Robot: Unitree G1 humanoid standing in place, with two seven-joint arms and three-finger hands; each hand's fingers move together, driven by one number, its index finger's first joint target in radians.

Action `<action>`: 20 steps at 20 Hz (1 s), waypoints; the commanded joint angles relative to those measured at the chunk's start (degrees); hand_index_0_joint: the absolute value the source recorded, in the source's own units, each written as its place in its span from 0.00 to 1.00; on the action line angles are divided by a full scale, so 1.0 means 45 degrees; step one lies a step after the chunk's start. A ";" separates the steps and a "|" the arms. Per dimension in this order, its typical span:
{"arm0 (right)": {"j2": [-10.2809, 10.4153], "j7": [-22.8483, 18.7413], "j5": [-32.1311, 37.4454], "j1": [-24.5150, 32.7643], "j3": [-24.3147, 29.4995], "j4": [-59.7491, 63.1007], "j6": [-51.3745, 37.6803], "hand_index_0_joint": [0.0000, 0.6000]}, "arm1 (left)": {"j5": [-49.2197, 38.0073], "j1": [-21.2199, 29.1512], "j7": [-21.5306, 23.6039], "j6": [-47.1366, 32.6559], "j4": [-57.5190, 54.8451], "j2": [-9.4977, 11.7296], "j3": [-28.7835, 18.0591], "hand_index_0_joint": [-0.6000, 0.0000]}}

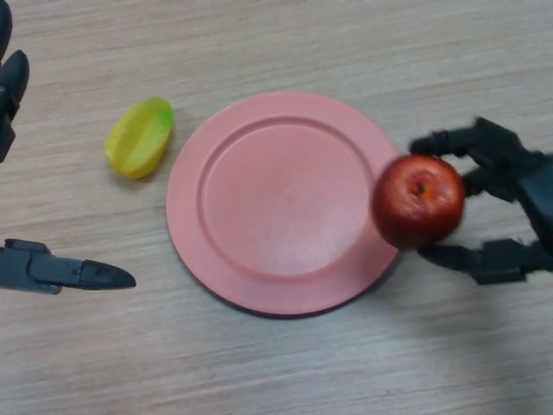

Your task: Pick up the red apple and place it on the plate

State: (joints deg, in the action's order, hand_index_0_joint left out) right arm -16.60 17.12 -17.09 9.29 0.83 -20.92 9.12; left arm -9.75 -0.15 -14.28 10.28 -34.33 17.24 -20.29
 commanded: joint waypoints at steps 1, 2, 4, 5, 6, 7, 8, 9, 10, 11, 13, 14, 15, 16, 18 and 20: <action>0.0319 -0.1105 -0.1021 0.1622 -0.0499 0.0441 -0.1852 1.00 | -0.0008 0.0148 0.0439 -0.1926 -0.0552 0.0392 -0.0838 1.00; 0.0464 -0.1183 -0.1224 0.1917 -0.0622 0.0878 -0.2017 1.00 | -0.0007 0.0110 0.0439 -0.1974 -0.0565 0.0343 -0.0789 1.00; 0.0710 -0.1770 -0.2233 0.2585 -0.0945 0.2670 -0.2937 1.00 | -0.0089 0.0064 0.0452 -0.2003 -0.0647 0.0277 -0.0727 1.00; 0.0816 -0.2207 -0.2886 0.2827 -0.1035 0.3906 -0.3554 1.00 | -0.0127 0.0053 0.0463 -0.1999 -0.0687 0.0266 -0.0728 1.00; 0.0869 -0.2298 -0.2959 0.2827 -0.1015 0.4257 -0.3694 1.00 | -0.0124 0.0055 0.0467 -0.1987 -0.0703 0.0272 -0.0732 1.00; 0.0918 -0.2509 -0.3103 0.2890 -0.1010 0.4894 -0.4005 1.00 | -0.0106 0.0062 0.0482 -0.2002 -0.0711 0.0275 -0.0742 1.00; 0.0955 -0.2476 -0.3035 0.2873 -0.0990 0.4935 -0.3986 1.00 | -0.0081 0.0067 0.0482 -0.2007 -0.0697 0.0282 -0.0737 1.00; 0.0999 -0.2397 -0.2894 0.2836 -0.0971 0.4885 -0.3889 0.84 | -0.0068 0.0068 0.0482 -0.2015 -0.0683 0.0283 -0.0731 1.00; 0.1030 -0.2311 -0.2742 0.2813 -0.0964 0.4789 -0.3754 0.67 | -0.0069 0.0065 0.0482 -0.2022 -0.0673 0.0278 -0.0727 1.00; 0.1100 -0.2095 -0.2321 0.2805 -0.0956 0.4516 -0.3346 0.42 | -0.0068 0.0065 0.0486 -0.2025 -0.0652 0.0276 -0.0719 1.00; 0.1242 -0.1396 -0.0808 0.2885 -0.0897 0.3238 -0.1881 0.00 | -0.0074 0.0211 0.0514 -0.1643 -0.0659 0.0375 -0.0620 1.00; 0.1215 -0.1208 -0.0530 0.2902 -0.0865 0.2936 -0.1599 0.00 | -0.0032 0.0264 0.0530 -0.1605 -0.0650 0.0387 -0.0560 1.00; 0.1185 -0.0918 0.0102 0.2981 -0.0715 0.2303 -0.1010 0.00 | 0.0093 0.0403 0.0587 -0.1603 -0.0621 0.0414 -0.0387 1.00; 0.1151 -0.0734 0.0606 0.3008 -0.0588 0.1894 -0.0652 0.00 | 0.0145 0.0458 0.0551 -0.1500 -0.0647 0.0473 -0.0341 1.00; 0.0767 -0.0115 0.1762 0.2704 -0.0281 0.0833 -0.0203 0.00 | 0.0117 0.0583 0.0347 -0.1339 -0.0625 0.0543 -0.0227 1.00; 0.0391 0.0312 0.3008 0.2006 0.0394 -0.0269 0.0071 0.00 | 0.0142 0.0670 0.0354 -0.1442 -0.0476 0.0529 -0.0122 1.00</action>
State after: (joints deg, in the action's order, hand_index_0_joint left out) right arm -13.66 19.57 -4.96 15.84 -0.48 -20.11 14.60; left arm -9.71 1.28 -14.13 9.64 -34.23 17.23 -17.45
